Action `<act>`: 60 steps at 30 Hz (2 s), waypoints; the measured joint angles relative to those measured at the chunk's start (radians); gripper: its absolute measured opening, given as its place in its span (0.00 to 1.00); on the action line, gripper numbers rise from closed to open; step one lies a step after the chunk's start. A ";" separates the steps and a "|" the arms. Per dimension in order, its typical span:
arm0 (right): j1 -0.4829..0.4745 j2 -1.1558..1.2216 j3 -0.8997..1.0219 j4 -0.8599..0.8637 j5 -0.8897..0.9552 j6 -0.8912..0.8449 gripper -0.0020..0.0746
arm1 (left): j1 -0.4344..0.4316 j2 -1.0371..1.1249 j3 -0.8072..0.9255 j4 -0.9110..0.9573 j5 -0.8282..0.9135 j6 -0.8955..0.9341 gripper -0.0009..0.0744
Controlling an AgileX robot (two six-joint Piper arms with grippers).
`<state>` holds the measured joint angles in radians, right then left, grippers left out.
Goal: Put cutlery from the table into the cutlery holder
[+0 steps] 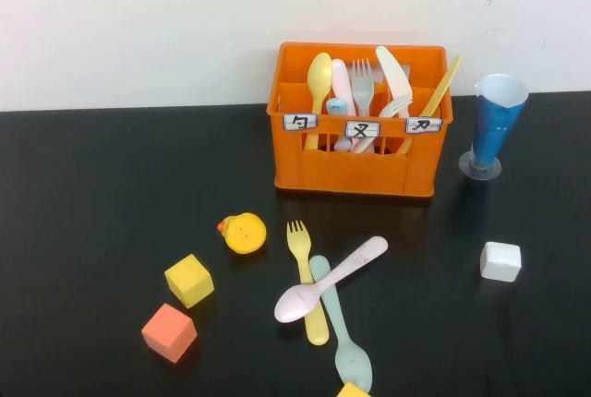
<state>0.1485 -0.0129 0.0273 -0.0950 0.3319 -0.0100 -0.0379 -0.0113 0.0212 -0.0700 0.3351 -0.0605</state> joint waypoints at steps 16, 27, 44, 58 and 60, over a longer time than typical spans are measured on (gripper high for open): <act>0.000 0.000 0.000 0.000 0.000 0.000 0.02 | 0.000 0.000 0.000 0.000 0.000 0.000 0.01; 0.000 0.000 0.000 0.000 0.000 0.000 0.02 | 0.000 0.000 0.000 0.000 0.000 -0.002 0.01; 0.000 0.000 0.000 0.708 -0.007 0.137 0.02 | 0.000 0.000 0.000 0.000 0.000 -0.002 0.01; 0.000 0.002 -0.123 0.779 0.122 -0.217 0.02 | 0.000 0.000 0.000 0.000 0.000 -0.002 0.01; 0.000 0.041 -0.218 0.765 0.217 -0.324 0.02 | 0.000 0.000 0.000 0.000 0.000 -0.002 0.01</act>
<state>0.1485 0.0276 -0.1906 0.6697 0.5485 -0.3340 -0.0379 -0.0113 0.0212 -0.0700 0.3351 -0.0629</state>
